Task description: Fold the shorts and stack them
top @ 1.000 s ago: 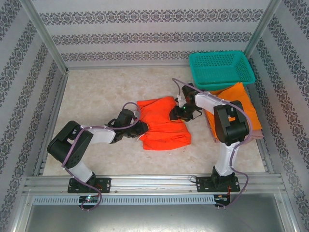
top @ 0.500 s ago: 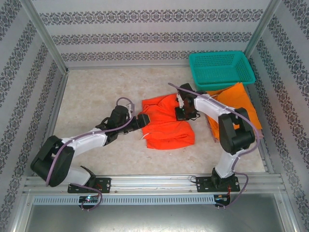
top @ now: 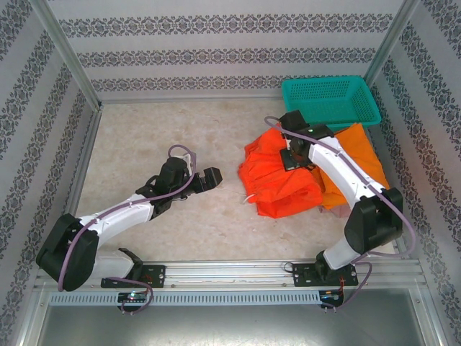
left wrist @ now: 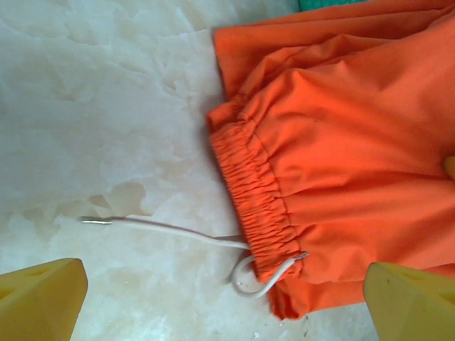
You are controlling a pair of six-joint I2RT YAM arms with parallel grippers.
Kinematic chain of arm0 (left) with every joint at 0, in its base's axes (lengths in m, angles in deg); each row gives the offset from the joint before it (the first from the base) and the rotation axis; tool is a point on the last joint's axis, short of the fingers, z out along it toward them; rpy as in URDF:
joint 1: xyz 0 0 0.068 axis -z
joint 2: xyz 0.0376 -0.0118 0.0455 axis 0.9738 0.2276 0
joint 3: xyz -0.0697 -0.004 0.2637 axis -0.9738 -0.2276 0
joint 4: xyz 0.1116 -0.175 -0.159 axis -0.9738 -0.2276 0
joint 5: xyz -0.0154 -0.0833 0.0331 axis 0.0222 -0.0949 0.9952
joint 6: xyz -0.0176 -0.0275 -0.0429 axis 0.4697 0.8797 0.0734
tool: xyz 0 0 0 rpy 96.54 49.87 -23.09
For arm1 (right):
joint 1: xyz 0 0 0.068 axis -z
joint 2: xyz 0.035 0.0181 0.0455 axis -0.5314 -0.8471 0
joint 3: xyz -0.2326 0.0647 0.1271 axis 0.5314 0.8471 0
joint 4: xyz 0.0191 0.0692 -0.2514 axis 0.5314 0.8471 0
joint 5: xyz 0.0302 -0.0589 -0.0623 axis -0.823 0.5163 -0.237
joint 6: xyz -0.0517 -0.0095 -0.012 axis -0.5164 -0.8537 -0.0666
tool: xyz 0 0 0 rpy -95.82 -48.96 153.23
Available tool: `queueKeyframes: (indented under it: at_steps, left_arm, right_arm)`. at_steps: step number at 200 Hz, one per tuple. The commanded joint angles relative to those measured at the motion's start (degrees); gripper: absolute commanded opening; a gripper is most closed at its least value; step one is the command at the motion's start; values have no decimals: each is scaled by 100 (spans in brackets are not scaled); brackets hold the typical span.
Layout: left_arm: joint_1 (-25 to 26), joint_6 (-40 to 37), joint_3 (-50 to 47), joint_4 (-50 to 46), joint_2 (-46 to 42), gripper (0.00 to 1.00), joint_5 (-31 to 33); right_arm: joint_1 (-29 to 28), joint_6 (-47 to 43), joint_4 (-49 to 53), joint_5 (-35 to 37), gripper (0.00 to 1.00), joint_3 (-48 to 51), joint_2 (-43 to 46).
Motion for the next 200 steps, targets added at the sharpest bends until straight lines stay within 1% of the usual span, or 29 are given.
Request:
queueKeyframes:
  at_steps: [1, 65, 97, 153, 200]
  left_arm:
    - [28, -128, -35, -40, -194, 100, 97]
    - [15, -77, -227, 179, -221, 100, 131]
    - [-23, -54, -349, 394, -180, 100, 111]
    - [-196, 6, -413, 585, -145, 100, -63]
    - [-296, 28, -474, 647, -172, 100, -136]
  right_arm:
    - [166, -287, 565, 498, 0, -364, 356]
    - [850, -692, 932, 675, 0, -942, 807]
    - [1145, -826, 1098, 692, 0, -1305, 873]
    - [2010, -1130, 1133, 722, 0, -1972, 662]
    - [2820, -1263, 818, 784, 0, -1839, 232]
